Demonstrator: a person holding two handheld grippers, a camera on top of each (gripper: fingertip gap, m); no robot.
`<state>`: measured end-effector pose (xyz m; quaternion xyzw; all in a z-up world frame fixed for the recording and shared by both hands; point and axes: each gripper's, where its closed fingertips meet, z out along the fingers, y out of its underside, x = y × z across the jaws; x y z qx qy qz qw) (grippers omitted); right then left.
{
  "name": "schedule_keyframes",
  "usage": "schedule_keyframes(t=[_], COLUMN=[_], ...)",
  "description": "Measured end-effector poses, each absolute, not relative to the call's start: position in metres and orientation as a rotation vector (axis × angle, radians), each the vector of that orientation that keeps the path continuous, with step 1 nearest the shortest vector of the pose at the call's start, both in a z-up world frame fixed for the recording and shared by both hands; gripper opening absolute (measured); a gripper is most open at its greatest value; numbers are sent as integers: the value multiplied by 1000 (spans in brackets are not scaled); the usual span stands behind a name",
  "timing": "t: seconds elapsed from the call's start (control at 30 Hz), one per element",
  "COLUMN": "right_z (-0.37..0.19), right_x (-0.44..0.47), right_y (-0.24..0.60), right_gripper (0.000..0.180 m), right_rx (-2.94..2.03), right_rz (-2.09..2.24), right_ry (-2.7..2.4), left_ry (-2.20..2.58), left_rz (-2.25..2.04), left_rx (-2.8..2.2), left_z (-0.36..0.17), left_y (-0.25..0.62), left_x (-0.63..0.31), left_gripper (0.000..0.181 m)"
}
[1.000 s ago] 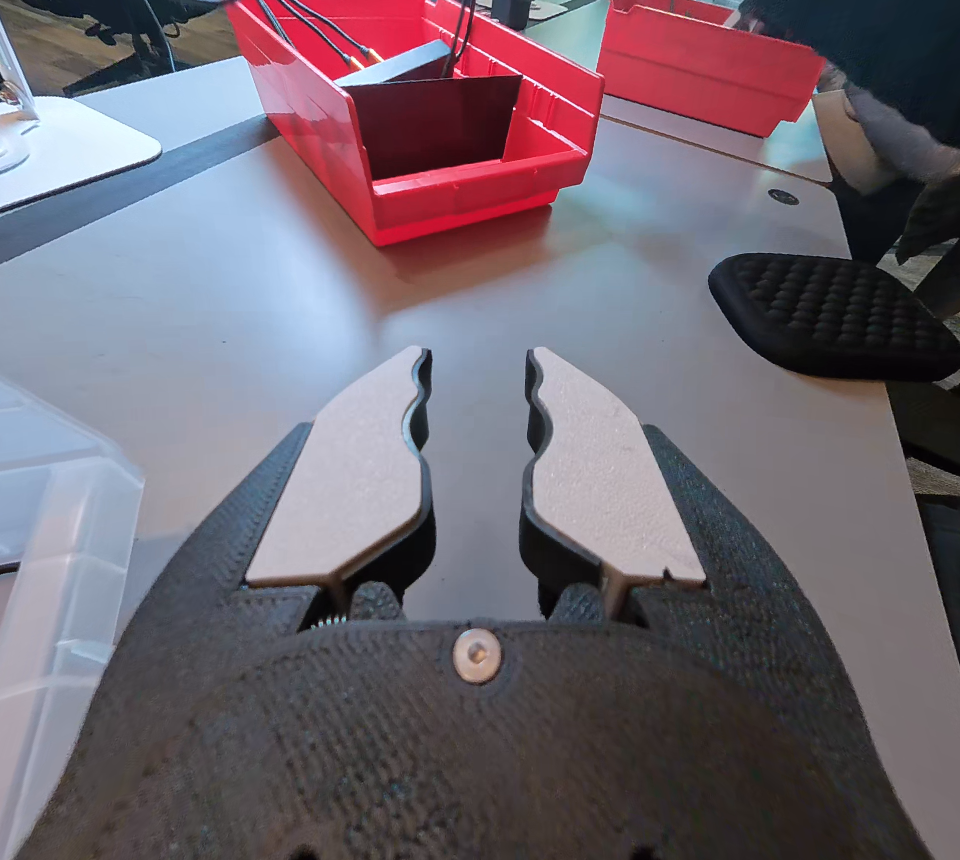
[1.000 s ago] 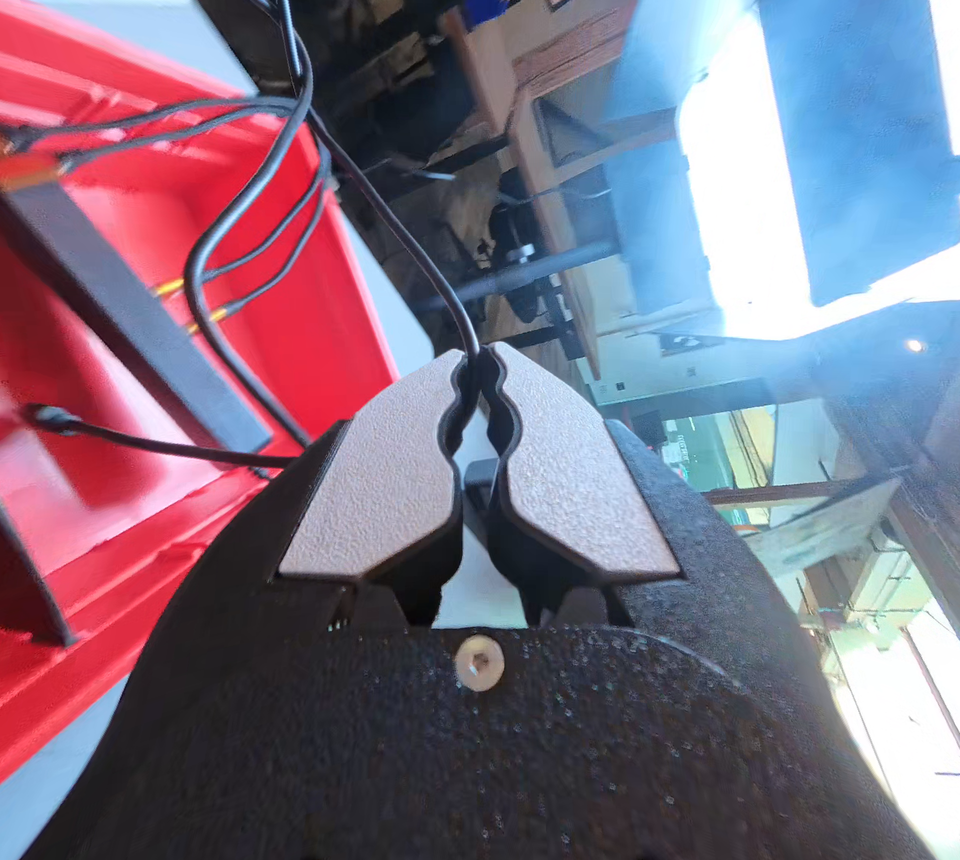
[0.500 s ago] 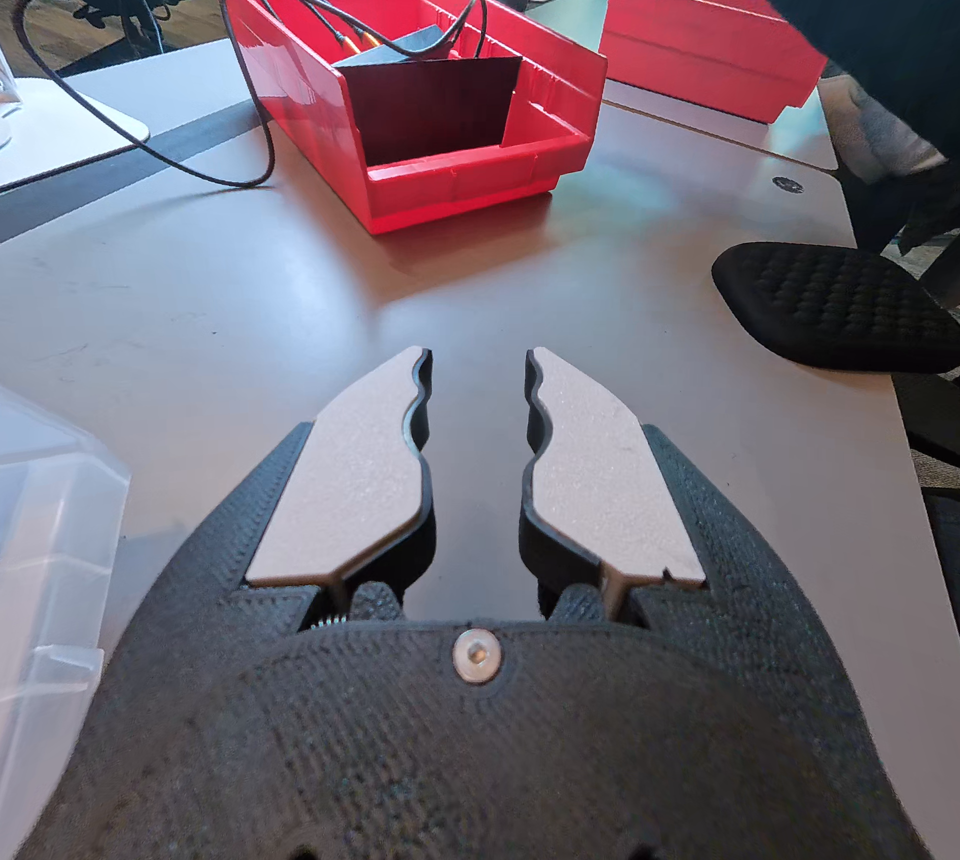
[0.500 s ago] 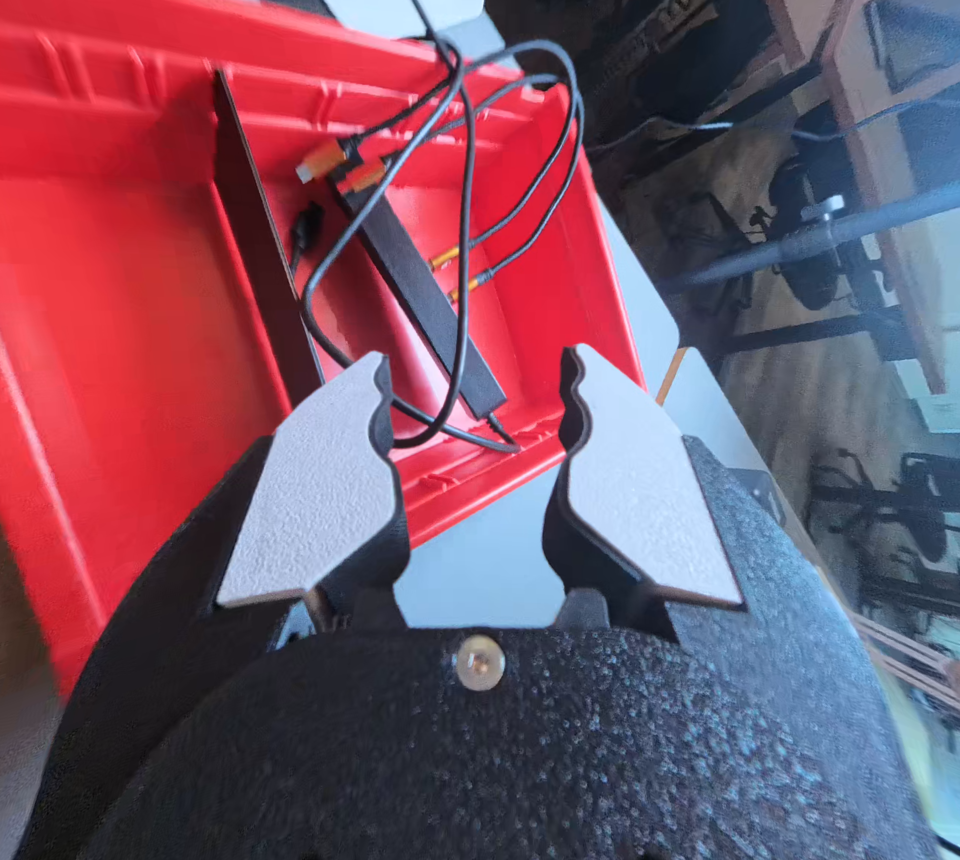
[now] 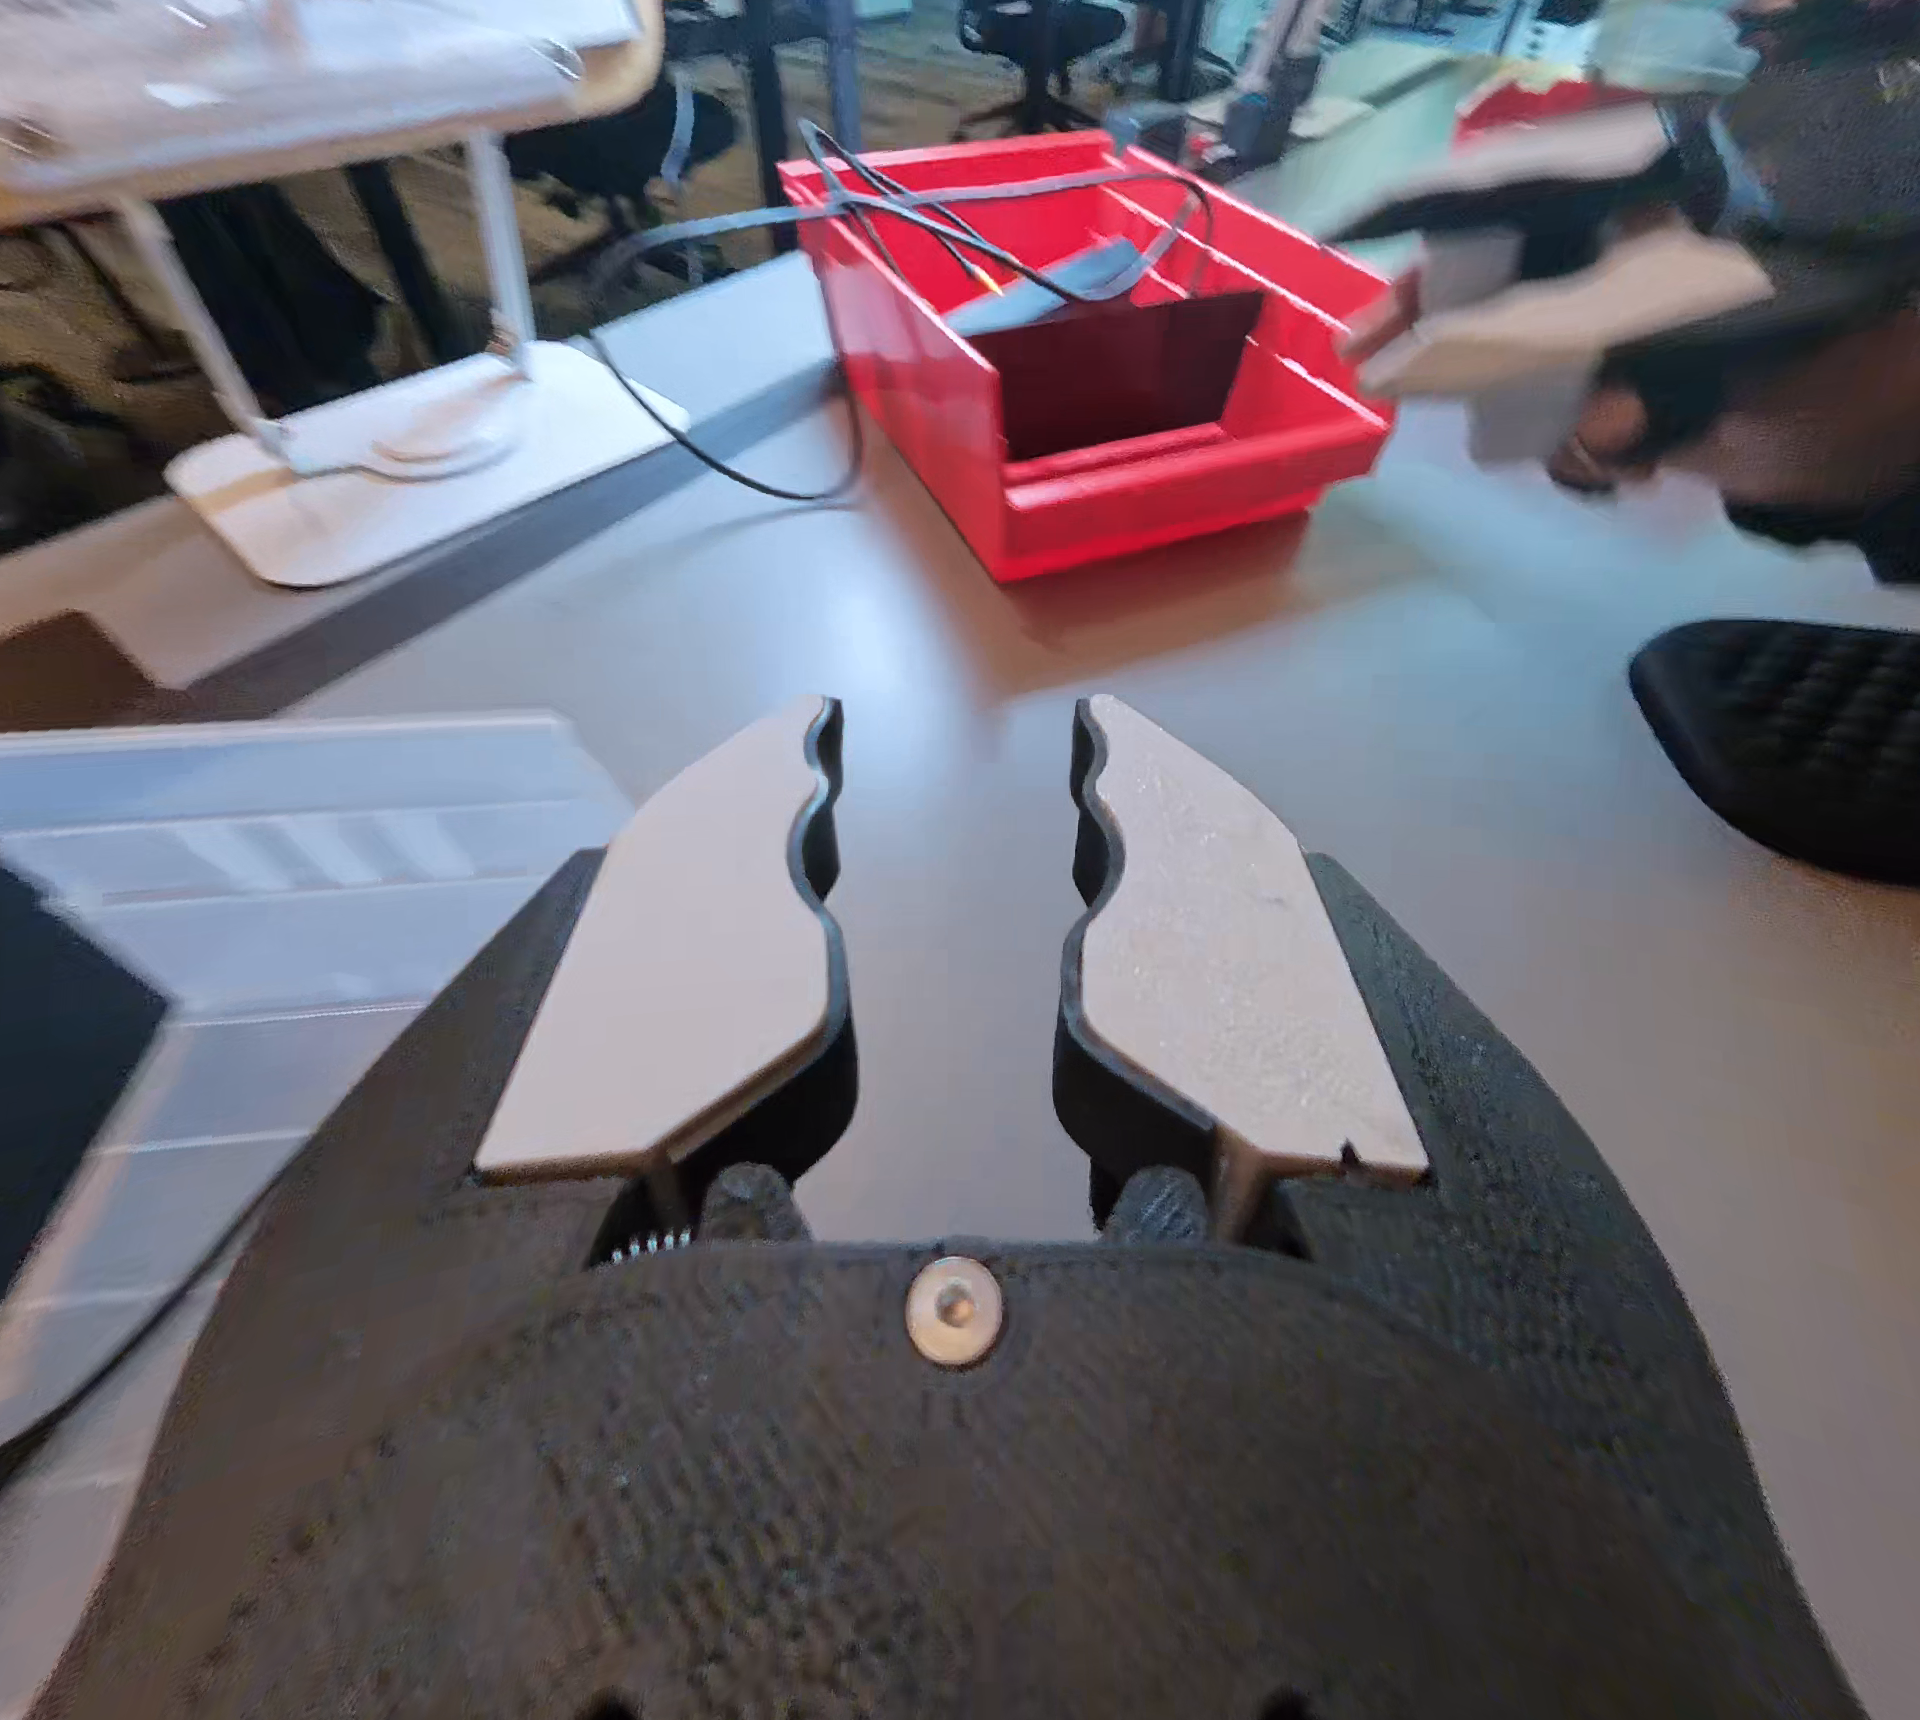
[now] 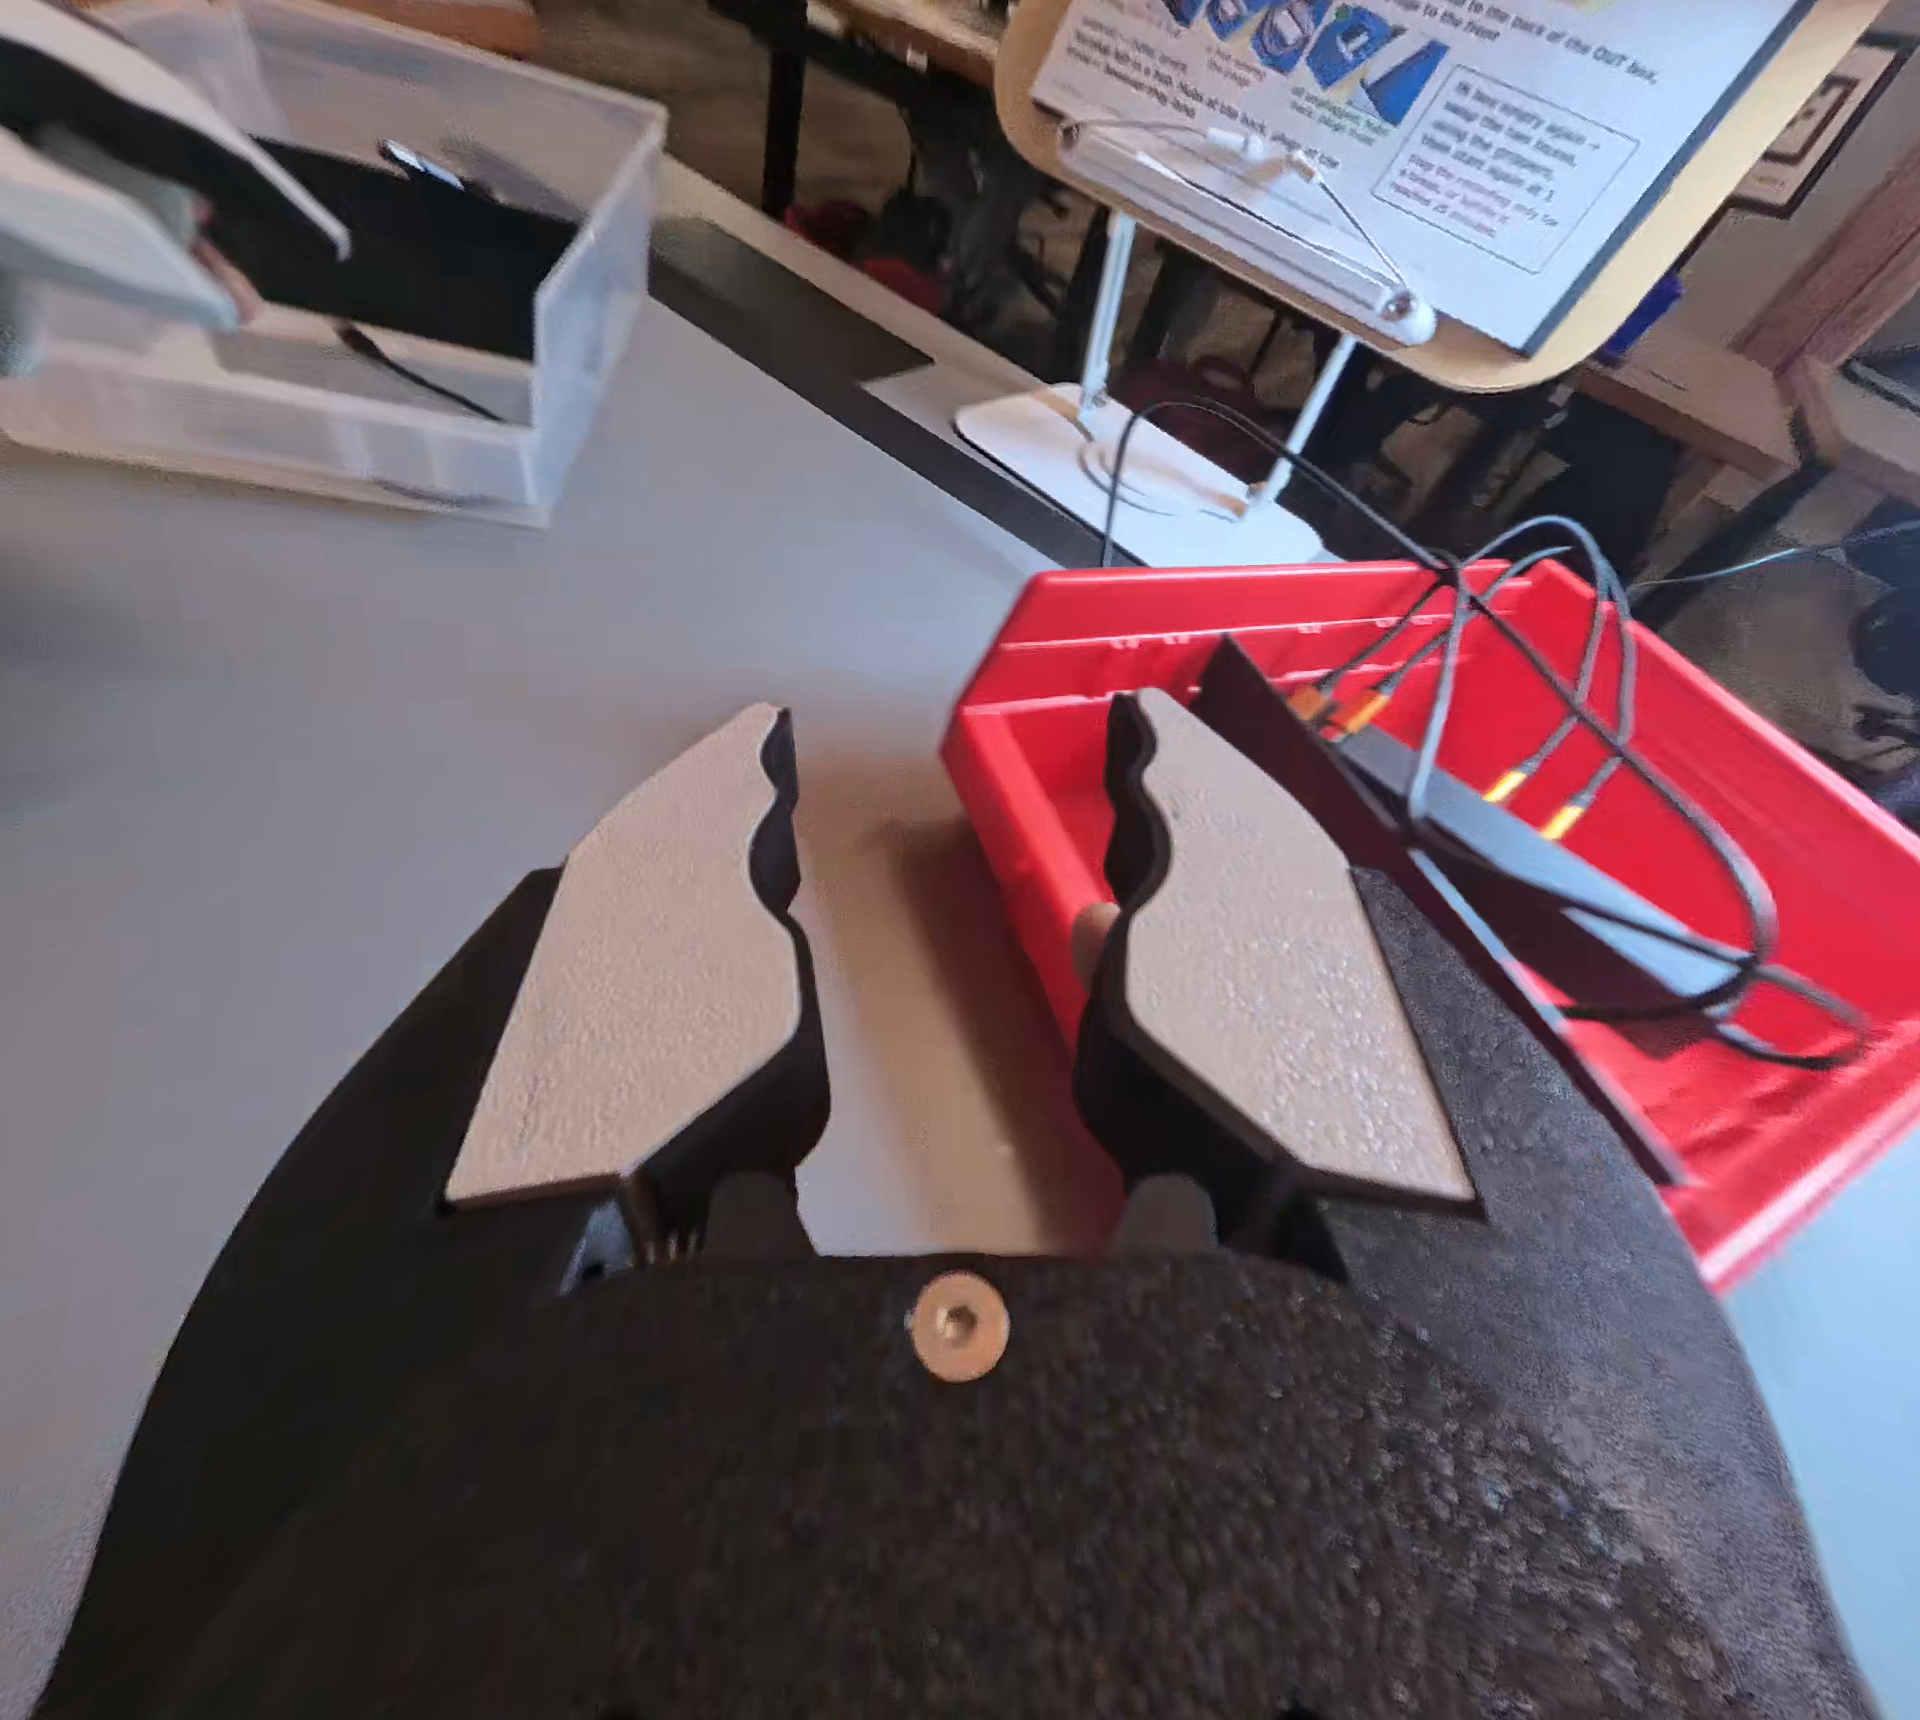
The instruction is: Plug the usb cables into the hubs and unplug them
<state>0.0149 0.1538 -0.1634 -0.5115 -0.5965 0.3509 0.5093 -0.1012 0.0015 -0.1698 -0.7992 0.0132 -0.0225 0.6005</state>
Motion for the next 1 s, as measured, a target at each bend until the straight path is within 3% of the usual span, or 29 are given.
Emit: schedule_keyframes(t=[0.27, 0.5, 0.67, 0.73, 1.0], right_z=[-205, -212, -214, -216, -209], right_x=[12, 11, 12, 11, 10], right_y=[124, 119, 122, 122, 120], right_gripper=[56, 54, 52, 51, 50], right_rx=[-1287, -1273, -1286, -1294, -1201], right_rz=[1014, 1023, 1032, 1038, 958], right_ry=[-1337, -1371, -1368, -1374, -1404], left_ry=[-213, -174, 37, 37, 44], left_rz=[220, -6, 340, 447, 802], left_rx=[-1962, -2449, -2653, -2614, -2284], left_z=[-120, -197, -221, -206, -80], left_y=[-41, -50, -63, -61, -62], left_x=[-255, -314, -326, -333, -346], left_gripper=[39, 45, 19, 8, 7])
